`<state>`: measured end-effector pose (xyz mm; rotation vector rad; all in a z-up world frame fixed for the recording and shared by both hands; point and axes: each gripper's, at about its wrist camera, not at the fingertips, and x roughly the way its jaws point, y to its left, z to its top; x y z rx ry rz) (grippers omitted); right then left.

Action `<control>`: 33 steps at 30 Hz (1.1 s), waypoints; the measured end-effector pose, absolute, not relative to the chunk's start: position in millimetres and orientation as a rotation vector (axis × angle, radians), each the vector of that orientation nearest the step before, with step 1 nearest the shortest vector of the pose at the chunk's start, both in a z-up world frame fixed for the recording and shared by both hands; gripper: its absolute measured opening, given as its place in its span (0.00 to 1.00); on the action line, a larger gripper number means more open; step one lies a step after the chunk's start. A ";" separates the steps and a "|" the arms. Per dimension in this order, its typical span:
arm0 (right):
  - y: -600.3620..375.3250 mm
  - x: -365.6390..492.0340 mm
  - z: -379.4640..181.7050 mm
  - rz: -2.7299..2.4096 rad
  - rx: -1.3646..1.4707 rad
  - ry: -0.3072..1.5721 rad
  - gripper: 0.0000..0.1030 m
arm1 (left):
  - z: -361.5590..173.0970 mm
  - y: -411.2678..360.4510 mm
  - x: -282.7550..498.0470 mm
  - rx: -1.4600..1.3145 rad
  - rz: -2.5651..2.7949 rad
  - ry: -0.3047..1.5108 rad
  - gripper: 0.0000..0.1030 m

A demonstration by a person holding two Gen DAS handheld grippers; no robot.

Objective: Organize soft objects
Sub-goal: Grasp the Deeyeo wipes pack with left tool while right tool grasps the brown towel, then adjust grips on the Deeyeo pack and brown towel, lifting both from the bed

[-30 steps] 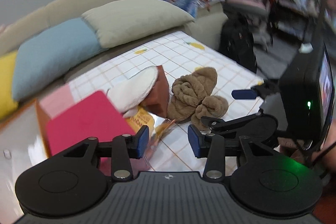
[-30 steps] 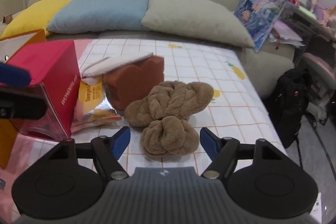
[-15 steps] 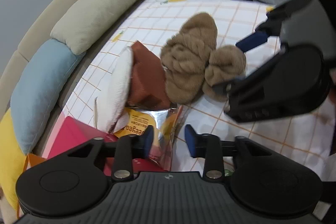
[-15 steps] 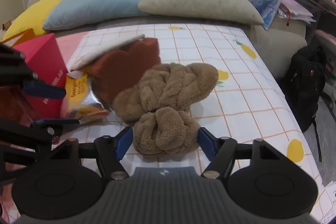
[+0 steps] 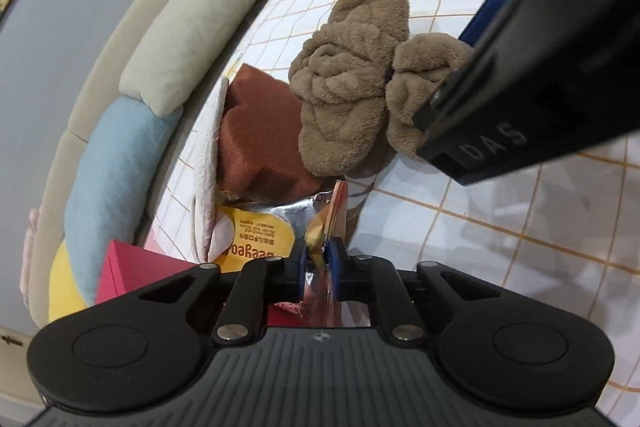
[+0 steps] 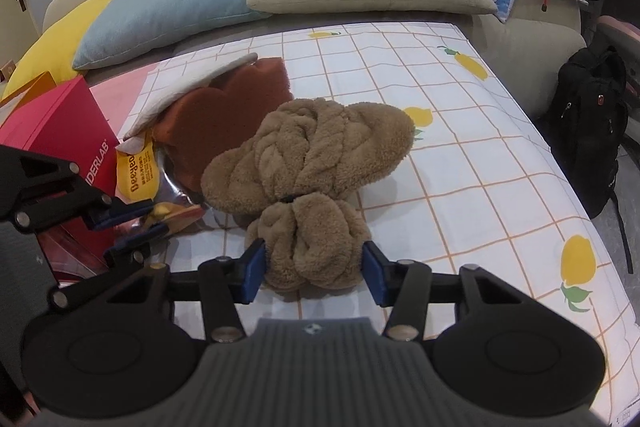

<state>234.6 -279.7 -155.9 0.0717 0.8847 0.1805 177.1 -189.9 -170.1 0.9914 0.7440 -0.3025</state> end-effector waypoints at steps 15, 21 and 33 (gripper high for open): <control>-286.7 223.3 -147.6 0.144 0.095 0.900 0.29 | -149.5 -188.7 133.3 0.923 -0.341 0.658 0.02; -285.4 221.8 -148.6 0.147 0.095 0.900 0.29 | -163.2 -189.9 150.7 0.991 -0.320 0.695 0.13; -288.6 224.5 -150.7 0.166 0.125 0.906 0.29 | -172.3 -194.7 153.9 0.964 -0.328 0.705 0.19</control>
